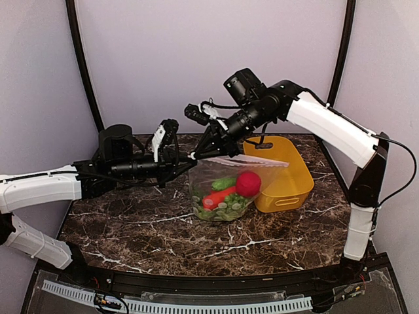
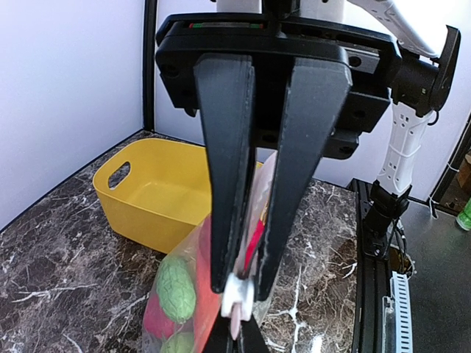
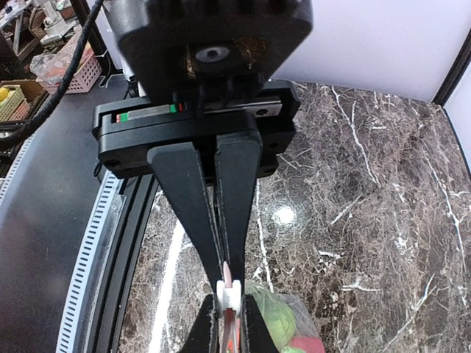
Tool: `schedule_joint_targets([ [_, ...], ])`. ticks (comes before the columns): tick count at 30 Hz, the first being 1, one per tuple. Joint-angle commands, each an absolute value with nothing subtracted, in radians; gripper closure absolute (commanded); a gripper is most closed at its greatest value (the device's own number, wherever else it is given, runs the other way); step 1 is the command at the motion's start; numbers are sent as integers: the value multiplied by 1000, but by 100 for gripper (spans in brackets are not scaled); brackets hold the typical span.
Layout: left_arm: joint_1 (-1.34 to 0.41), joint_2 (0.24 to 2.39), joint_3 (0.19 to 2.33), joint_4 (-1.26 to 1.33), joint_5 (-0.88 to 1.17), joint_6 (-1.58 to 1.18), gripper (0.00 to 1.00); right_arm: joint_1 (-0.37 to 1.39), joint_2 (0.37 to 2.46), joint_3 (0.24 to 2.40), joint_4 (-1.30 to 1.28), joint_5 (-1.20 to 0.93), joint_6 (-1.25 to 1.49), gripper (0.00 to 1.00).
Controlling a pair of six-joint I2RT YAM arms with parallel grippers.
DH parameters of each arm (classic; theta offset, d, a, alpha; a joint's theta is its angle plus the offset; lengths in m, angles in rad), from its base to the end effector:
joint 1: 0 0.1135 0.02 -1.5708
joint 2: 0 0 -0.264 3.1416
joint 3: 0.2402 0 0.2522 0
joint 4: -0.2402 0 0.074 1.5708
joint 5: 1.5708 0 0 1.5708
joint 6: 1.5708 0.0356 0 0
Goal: Place the food in the zip-top bag and seal the zipper
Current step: Zip the zipper on the zipper food storage bag, then place the zipper food storage bag at the center of the board.
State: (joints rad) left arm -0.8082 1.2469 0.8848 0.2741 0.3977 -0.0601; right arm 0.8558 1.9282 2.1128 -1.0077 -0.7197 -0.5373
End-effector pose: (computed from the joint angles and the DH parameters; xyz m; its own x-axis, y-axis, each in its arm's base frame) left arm 0.1922 -0.2212 0.3237 -0.1166 0.0419 -0.9923 0.9278 0.3611 -0.0938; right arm 0.2515 0.3255 0.3909 0.0280 -0.5548 -0.8315 -0.9863 -0.1506 0.0672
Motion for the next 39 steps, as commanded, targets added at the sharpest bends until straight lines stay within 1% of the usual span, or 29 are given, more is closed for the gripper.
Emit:
schedule_joint_targets([
  [1,-789,1184,860,268,278,-74,99,837,1882,2075,-1044,-643,-550,100],
  [10,-736,1124,788,269,165,-91,99,646,1724,1880,-1081,-677,-579,100],
  [15,-719,1115,769,273,146,-99,99,555,1629,1763,-1084,-653,-615,100],
  [21,-708,1119,753,290,140,-117,99,474,1558,1686,-1085,-648,-645,100],
  [25,-707,1130,754,305,146,-129,99,446,1548,1669,-1084,-656,-654,100],
  [33,-704,1151,765,313,130,-128,99,444,1570,1686,-1081,-666,-655,100],
  [36,-698,1164,777,322,113,-121,99,445,1601,1733,-1074,-684,-649,100],
  [39,-676,1228,824,348,114,-104,99,445,1674,1831,-1049,-712,-629,100],
])
